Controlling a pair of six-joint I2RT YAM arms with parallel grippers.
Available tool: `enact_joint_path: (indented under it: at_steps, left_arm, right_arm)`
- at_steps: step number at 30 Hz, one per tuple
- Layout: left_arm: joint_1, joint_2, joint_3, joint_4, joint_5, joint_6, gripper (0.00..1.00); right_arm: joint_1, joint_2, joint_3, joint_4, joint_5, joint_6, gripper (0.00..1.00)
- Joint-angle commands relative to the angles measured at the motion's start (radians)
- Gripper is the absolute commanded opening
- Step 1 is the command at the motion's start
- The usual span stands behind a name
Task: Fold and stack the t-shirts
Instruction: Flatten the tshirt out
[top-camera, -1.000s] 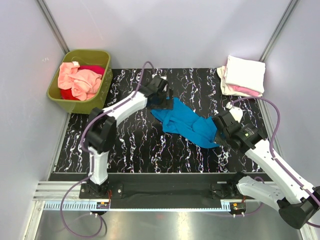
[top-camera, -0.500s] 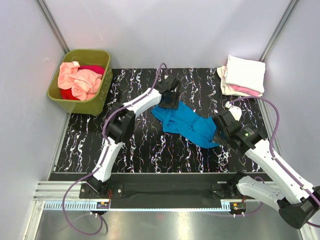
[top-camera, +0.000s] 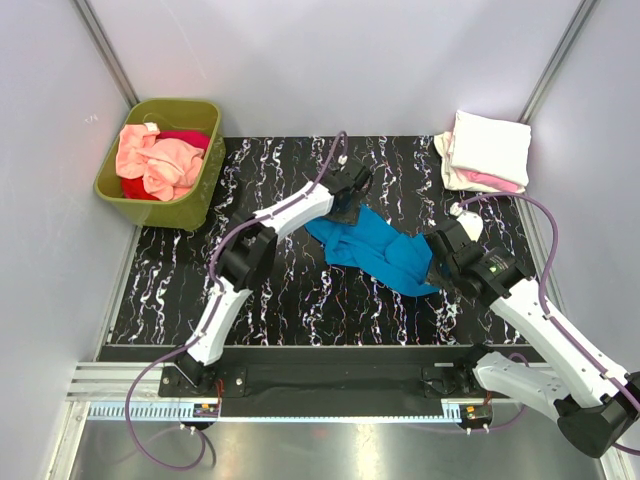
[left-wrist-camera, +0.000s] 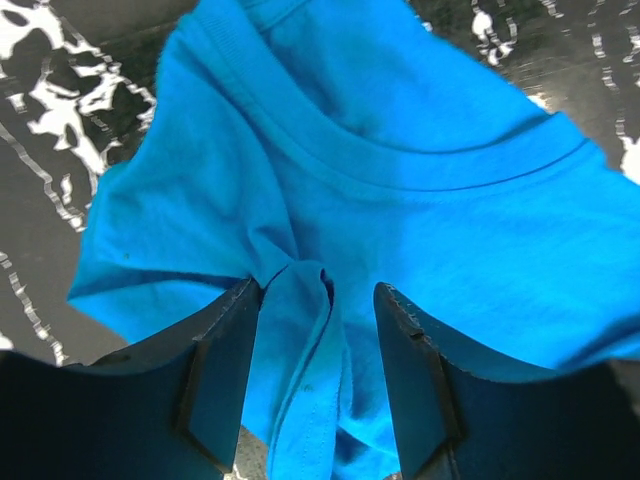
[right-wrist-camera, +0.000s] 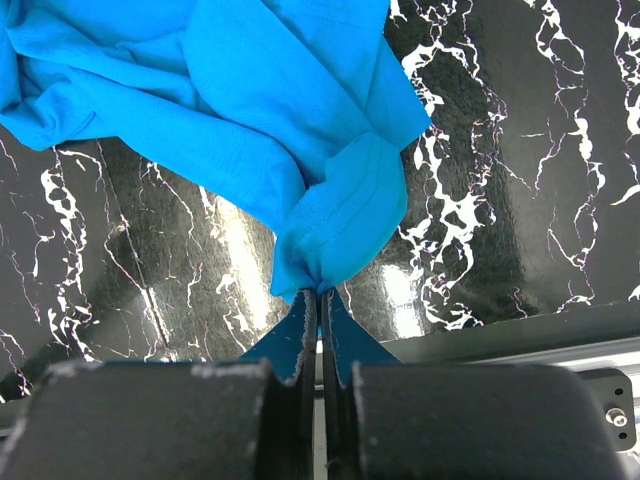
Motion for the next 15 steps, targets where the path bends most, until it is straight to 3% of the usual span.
enact_joint_path:
  at_steps: [1,8,15]
  left_arm:
    - [-0.023,-0.041,0.026,-0.021,-0.142,0.031,0.55]
    - [-0.060,-0.021,0.053,-0.039,-0.245,0.072,0.52]
    - [-0.076,0.006,0.088,-0.045,-0.272,0.088,0.29]
  right_arm:
    - [-0.003,0.000,-0.001,0.029,-0.005,-0.008,0.00]
    - [-0.004,0.005,-0.003,0.033,-0.005,-0.008,0.00]
    - [-0.003,0.009,-0.003,0.033,-0.005,-0.009,0.00]
